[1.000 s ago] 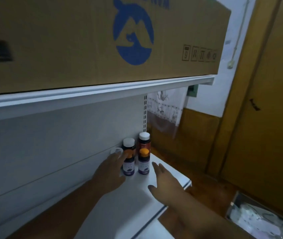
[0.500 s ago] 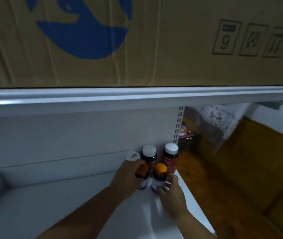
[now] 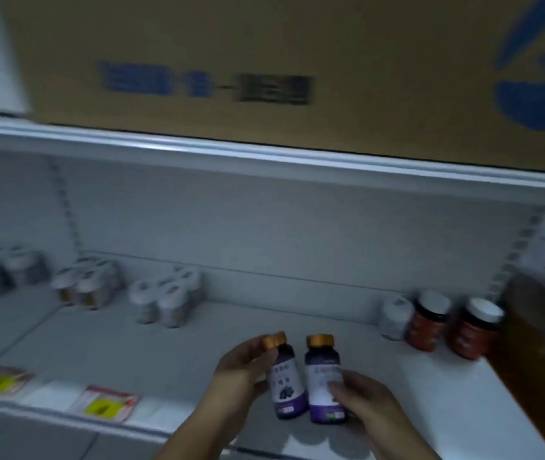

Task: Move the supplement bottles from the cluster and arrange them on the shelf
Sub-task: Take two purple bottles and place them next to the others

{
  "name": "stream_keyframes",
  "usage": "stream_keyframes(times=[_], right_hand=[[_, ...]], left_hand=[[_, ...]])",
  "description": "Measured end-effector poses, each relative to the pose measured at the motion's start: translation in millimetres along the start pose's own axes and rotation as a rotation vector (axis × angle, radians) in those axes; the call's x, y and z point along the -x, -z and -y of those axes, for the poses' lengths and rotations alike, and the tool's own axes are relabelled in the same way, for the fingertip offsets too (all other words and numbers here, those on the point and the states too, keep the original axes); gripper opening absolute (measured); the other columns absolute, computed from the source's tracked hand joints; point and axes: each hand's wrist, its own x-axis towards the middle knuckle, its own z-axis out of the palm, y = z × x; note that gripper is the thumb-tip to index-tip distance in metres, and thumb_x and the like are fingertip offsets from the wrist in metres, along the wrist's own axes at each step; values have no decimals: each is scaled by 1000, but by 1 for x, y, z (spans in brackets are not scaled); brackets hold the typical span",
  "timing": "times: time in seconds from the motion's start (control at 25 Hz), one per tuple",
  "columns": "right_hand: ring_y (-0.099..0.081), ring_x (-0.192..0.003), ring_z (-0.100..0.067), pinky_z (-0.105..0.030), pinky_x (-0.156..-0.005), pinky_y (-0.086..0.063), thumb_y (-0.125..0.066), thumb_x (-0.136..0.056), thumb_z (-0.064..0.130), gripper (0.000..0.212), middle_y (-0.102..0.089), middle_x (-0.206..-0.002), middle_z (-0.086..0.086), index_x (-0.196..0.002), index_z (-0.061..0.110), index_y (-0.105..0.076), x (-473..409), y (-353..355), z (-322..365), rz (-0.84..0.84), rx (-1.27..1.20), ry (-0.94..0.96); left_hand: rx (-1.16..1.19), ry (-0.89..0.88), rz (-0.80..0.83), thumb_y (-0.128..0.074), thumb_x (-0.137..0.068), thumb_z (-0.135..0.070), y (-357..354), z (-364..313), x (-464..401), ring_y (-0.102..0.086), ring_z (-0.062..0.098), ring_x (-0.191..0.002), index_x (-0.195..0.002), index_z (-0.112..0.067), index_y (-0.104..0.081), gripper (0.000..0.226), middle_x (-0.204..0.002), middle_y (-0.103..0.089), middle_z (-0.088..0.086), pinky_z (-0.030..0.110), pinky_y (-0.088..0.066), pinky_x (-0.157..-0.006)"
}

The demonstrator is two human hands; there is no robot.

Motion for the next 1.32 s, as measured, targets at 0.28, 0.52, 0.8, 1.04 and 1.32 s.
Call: stream_keyframes(times=[0.28, 0.52, 0.8, 1.04, 1.32], right_hand=[[-68, -77, -20, -30, -66, -56, -73, -59, 33, 52, -74, -90, -11, -102, 5, -66, 18, -295, 20, 445, -51, 50], [-70, -82, -23, -36, -69, -58, -86, -38, 53, 82, -75, -94, -11, -103, 8, -63, 30, -481, 22, 654, -78, 112], [-71, -84, -26, -35, -64, -57, -89, -31, 48, 94, -74, -95, -15, -108, 6, -57, -33, -637, 33, 776, -142, 55], [-71, -90, -28, -37, -71, -57, -82, -48, 37, 75, -74, -98, -13, -111, 7, -55, -108, -765, 75, 868, -143, 39], [-72, -88, -20, -37, -79, -55, -74, -75, 12, 28, -76, -93, -4, -101, 14, -65, -192, -863, 70, 521, -78, 143]], left_hand=[[198, -222, -323, -60, -76, -22, 238, -82, 120, -66, 18, -67, -101, -6, -63, 29, -80, -71, 8, 28, -56, -59], [239, -283, -502, -60, -72, -32, 390, -132, 190, -67, 29, -81, -108, -7, -62, 44, -99, -70, 20, 38, -58, -67], [269, -252, -624, -59, -78, -29, 532, -183, 169, -63, 42, -102, -114, -4, -60, 44, -109, -67, 26, 48, -54, -81], [92, -254, -665, -58, -82, -37, 648, -263, 133, -69, 35, -95, -105, -16, -67, 32, -100, -73, 17, 52, -52, -90], [100, -301, -604, -57, -83, -27, 771, -285, 39, -69, 25, -96, -120, -19, -56, 37, -112, -69, 9, 39, -55, -78]])
